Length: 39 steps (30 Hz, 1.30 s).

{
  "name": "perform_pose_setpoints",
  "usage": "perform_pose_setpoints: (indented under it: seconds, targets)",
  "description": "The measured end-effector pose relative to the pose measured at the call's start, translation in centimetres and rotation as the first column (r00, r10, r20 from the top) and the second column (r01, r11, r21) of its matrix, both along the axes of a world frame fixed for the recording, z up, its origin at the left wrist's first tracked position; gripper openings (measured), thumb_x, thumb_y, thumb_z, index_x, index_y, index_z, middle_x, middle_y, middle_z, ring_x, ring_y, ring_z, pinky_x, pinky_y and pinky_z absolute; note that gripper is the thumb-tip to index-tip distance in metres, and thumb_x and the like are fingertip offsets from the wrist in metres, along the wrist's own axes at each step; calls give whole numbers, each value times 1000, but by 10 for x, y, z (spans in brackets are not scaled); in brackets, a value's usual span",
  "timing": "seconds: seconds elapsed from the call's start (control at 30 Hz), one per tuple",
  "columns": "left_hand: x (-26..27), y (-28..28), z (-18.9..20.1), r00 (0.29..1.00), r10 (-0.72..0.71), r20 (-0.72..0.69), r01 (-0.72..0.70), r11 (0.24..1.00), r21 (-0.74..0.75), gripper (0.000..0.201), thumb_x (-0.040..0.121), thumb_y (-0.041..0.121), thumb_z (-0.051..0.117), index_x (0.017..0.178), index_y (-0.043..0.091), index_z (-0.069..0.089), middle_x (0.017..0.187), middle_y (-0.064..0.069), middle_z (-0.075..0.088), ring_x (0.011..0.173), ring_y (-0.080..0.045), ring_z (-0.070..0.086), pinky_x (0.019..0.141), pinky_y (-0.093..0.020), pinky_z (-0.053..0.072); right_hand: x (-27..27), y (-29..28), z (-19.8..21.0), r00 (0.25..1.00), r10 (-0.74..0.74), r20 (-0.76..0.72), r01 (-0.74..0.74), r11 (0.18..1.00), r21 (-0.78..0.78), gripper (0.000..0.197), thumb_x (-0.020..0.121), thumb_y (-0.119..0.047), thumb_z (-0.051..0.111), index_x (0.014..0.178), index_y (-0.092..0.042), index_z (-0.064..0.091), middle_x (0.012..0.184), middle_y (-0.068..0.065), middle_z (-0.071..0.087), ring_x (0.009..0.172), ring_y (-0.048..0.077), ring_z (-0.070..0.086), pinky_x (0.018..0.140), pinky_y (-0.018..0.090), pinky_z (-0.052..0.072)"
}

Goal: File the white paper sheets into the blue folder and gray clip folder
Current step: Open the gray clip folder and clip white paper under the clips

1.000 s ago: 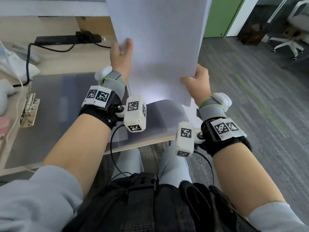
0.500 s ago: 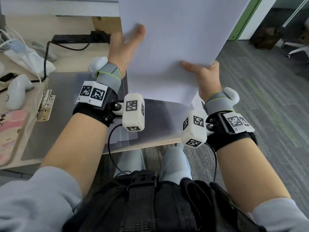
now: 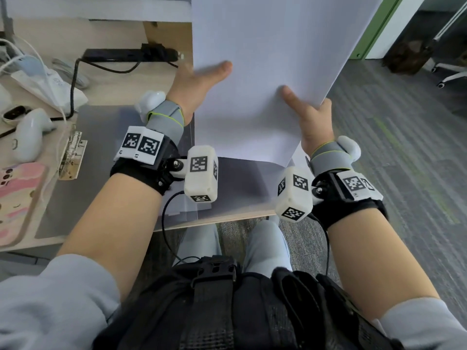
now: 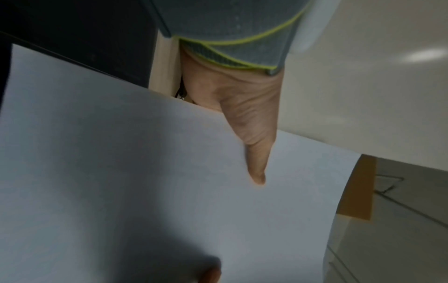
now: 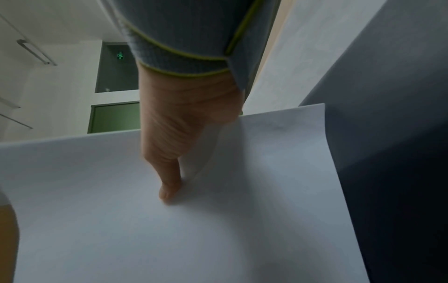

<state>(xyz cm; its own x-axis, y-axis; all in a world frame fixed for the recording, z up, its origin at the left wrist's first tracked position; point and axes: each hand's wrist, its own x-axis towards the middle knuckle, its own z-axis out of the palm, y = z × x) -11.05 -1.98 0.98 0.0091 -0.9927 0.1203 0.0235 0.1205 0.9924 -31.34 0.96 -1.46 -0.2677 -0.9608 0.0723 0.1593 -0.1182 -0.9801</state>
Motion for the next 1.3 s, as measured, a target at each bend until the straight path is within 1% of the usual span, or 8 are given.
perform_pose_setpoints:
  seconds: [0.13,0.27,0.47,0.63,0.87,0.97,1.2,1.3]
  targets:
    - [-1,3,-1,999,40,-6,-40,999,0,6,86,30,64,81,29,60,97,13,62,78,15,60,90,-11,46,3,1,2,1000,-1,-16,1,1000,9,25,77,-10,77,98,-4,66,79,-4,71,71,11,68,67,26,54]
    - [6,-4,3,997,21,68,-23,999,27,20,81,40,57,88,23,63,101,0,62,95,-13,59,101,-40,45,-1,-8,12,996,-39,-76,42,998,43,16,73,-12,80,80,-13,65,71,-8,71,65,10,67,67,28,55]
    - [15,-17,-33,958,-26,284,-59,956,286,18,86,20,40,75,17,54,82,-8,52,81,-20,45,62,-28,38,-8,-19,-21,966,34,-256,60,935,351,43,69,-13,82,107,-3,67,96,8,70,82,25,67,75,36,57]
    - [19,-23,-73,921,-79,382,-126,866,484,35,83,7,39,113,0,58,117,-19,63,97,-31,63,71,-35,50,-8,-21,-47,910,128,-394,112,839,532,55,67,-23,81,115,-4,60,101,9,67,86,28,65,76,39,55]
    - [15,-23,-89,930,-118,347,-115,806,581,36,92,2,33,124,0,50,121,-17,60,95,-30,60,63,-33,52,-3,-34,-61,756,163,-634,230,841,490,46,92,-9,42,137,-15,45,134,11,52,120,31,52,87,28,42]
    - [16,-23,-90,926,-127,356,-127,782,610,35,94,5,32,124,1,50,118,-14,61,93,-28,62,69,-36,54,-1,-36,-65,724,193,-663,224,842,490,40,92,-7,37,128,-14,54,126,14,57,104,33,56,82,31,44]
    - [24,-20,-85,929,-170,328,-94,750,654,24,96,9,32,108,4,52,81,-8,60,65,-23,61,41,-25,55,-3,-36,-76,732,218,-645,223,818,530,24,90,-7,39,95,-22,57,91,6,48,79,27,41,69,26,35]
    - [24,-18,-84,932,-184,314,-77,745,663,21,96,8,33,105,5,51,79,-8,59,65,-22,60,40,-22,54,-1,-32,-76,760,215,-613,217,805,552,36,89,-9,38,113,-24,61,96,3,49,82,26,44,71,26,37]
